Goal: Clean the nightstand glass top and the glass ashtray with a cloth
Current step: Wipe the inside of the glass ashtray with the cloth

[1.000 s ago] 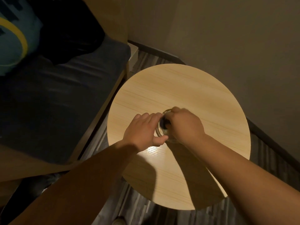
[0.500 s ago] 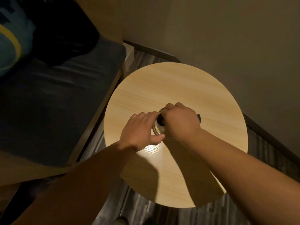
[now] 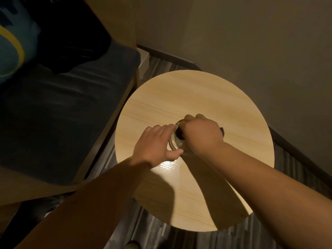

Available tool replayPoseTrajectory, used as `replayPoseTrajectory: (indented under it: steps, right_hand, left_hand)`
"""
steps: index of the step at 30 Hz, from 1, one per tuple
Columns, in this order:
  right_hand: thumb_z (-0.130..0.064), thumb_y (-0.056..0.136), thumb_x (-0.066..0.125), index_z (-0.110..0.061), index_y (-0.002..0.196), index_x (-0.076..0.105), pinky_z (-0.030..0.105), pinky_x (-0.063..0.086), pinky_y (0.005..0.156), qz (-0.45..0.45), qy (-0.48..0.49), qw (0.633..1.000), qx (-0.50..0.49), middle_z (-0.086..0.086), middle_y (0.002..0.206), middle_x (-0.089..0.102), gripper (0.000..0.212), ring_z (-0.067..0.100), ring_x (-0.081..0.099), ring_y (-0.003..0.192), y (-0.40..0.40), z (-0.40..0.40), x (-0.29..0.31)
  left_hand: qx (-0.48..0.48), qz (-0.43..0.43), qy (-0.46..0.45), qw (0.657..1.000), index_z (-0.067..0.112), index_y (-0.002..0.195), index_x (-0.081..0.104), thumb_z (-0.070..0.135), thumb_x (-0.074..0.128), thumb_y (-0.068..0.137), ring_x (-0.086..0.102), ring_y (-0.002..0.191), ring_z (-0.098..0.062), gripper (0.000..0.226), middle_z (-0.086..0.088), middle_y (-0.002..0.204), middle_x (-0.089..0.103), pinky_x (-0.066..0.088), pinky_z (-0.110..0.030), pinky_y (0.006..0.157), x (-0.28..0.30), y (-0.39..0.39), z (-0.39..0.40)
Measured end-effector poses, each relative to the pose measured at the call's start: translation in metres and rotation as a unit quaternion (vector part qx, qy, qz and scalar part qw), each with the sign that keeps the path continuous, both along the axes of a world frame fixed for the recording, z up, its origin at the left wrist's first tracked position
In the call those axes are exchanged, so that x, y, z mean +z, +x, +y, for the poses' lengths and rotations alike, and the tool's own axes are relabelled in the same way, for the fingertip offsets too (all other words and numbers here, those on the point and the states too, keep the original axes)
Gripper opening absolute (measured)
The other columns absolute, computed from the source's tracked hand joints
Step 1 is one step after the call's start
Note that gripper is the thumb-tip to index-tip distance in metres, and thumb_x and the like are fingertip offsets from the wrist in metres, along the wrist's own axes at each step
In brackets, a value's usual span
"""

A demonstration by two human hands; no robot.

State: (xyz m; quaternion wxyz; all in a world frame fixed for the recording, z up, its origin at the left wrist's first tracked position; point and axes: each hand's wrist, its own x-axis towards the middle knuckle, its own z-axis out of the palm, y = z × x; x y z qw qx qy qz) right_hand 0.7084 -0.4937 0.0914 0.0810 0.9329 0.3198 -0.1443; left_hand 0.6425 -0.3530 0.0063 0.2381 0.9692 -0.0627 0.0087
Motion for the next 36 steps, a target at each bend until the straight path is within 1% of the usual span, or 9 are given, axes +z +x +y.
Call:
replayPoseTrajectory:
  steps: [5, 9, 13, 16, 19, 24, 28, 32, 36]
  right_hand:
    - [-0.025, 0.088, 0.056, -0.019, 0.114, 0.059, 0.033, 0.043, 0.064, 0.037, -0.071, 0.997, 0.009, 0.003, 0.101, 0.053, 0.027, 0.023, 0.049, 0.09, -0.012, -0.027, 0.003]
    - [-0.028, 0.084, 0.06, -0.021, 0.11, 0.061, 0.031, 0.038, 0.062, 0.079, -0.017, 0.996, 0.023, 0.002, 0.107, 0.06, 0.027, 0.024, 0.055, 0.092, -0.011, -0.01, 0.0]
    - [-0.029, 0.082, 0.063, -0.022, 0.113, 0.06, 0.032, 0.036, 0.061, 0.01, -0.038, 0.999, 0.03, -0.003, 0.11, 0.053, 0.032, 0.022, 0.048, 0.101, 0.002, -0.008, 0.002]
    - [-0.027, 0.089, 0.055, -0.02, 0.114, 0.059, 0.034, 0.037, 0.061, 0.034, -0.074, 0.995, 0.057, 0.0, 0.113, 0.054, 0.026, 0.022, 0.044, 0.102, -0.001, -0.031, -0.001]
    - [-0.033, 0.09, 0.055, -0.026, 0.115, 0.06, 0.032, 0.039, 0.062, 0.075, -0.03, 0.991, 0.106, -0.003, 0.115, 0.055, 0.027, 0.021, 0.046, 0.101, -0.007, -0.035, -0.004]
    - [-0.037, 0.078, 0.066, -0.027, 0.112, 0.061, 0.031, 0.037, 0.06, 0.015, -0.013, 0.998, 0.054, -0.005, 0.108, 0.053, 0.036, 0.021, 0.047, 0.098, 0.003, -0.005, -0.004]
    - [-0.029, 0.087, 0.056, -0.023, 0.114, 0.06, 0.035, 0.044, 0.062, 0.025, -0.066, 0.995, 0.067, -0.001, 0.111, 0.054, 0.028, 0.023, 0.047, 0.099, 0.002, -0.031, -0.003]
    - [-0.033, 0.086, 0.06, -0.028, 0.113, 0.062, 0.034, 0.048, 0.066, 0.077, 0.014, 0.994, 0.082, -0.004, 0.111, 0.057, 0.027, 0.023, 0.051, 0.096, -0.005, -0.029, -0.01]
    - [-0.031, 0.082, 0.063, -0.025, 0.11, 0.064, 0.03, 0.041, 0.058, -0.016, 0.054, 0.998, 0.02, -0.004, 0.104, 0.057, 0.029, 0.022, 0.051, 0.09, 0.001, -0.011, -0.017]
  left_hand:
    - [-0.007, 0.001, 0.019, 1.0, 0.022, 0.126, 0.041, 0.068, 0.046, 0.07, 0.05, 0.096, -0.019, 0.072, 0.005, 0.11, 0.059, 0.031, -0.033, 0.084, -0.001, 0.0, 0.001]
    - [-0.018, -0.009, 0.03, 0.999, 0.023, 0.121, 0.044, 0.064, 0.05, 0.07, 0.048, 0.09, -0.019, 0.066, 0.006, 0.101, 0.058, 0.032, -0.033, 0.079, -0.001, 0.0, 0.0]
    - [-0.012, -0.002, 0.022, 1.0, 0.023, 0.123, 0.043, 0.066, 0.048, 0.071, 0.048, 0.091, -0.018, 0.068, 0.007, 0.103, 0.058, 0.032, -0.033, 0.079, -0.001, 0.0, 0.0]
    - [-0.011, 0.001, 0.027, 1.0, 0.022, 0.127, 0.042, 0.068, 0.046, 0.07, 0.05, 0.095, -0.02, 0.074, 0.005, 0.108, 0.059, 0.033, -0.035, 0.083, -0.002, -0.001, 0.001]
    - [-0.024, 0.004, 0.038, 0.999, 0.022, 0.128, 0.04, 0.066, 0.047, 0.071, 0.049, 0.097, -0.02, 0.072, 0.004, 0.111, 0.059, 0.033, -0.035, 0.083, 0.0, -0.001, 0.001]
    - [-0.019, 0.001, 0.022, 1.0, 0.021, 0.123, 0.045, 0.065, 0.046, 0.072, 0.049, 0.092, -0.02, 0.068, 0.005, 0.104, 0.059, 0.033, -0.035, 0.08, 0.003, -0.001, 0.0]
    - [-0.018, -0.002, 0.028, 0.999, 0.021, 0.125, 0.042, 0.067, 0.047, 0.071, 0.05, 0.094, -0.019, 0.071, 0.004, 0.108, 0.06, 0.033, -0.034, 0.081, 0.0, -0.002, 0.0]
    - [-0.027, -0.007, 0.035, 0.999, 0.02, 0.125, 0.043, 0.066, 0.048, 0.071, 0.051, 0.093, -0.02, 0.07, 0.004, 0.107, 0.061, 0.036, -0.037, 0.081, 0.001, 0.001, 0.001]
    - [-0.013, -0.012, 0.014, 1.0, 0.023, 0.12, 0.042, 0.064, 0.05, 0.072, 0.05, 0.089, -0.017, 0.064, 0.006, 0.102, 0.059, 0.036, -0.034, 0.078, 0.003, 0.0, 0.001]
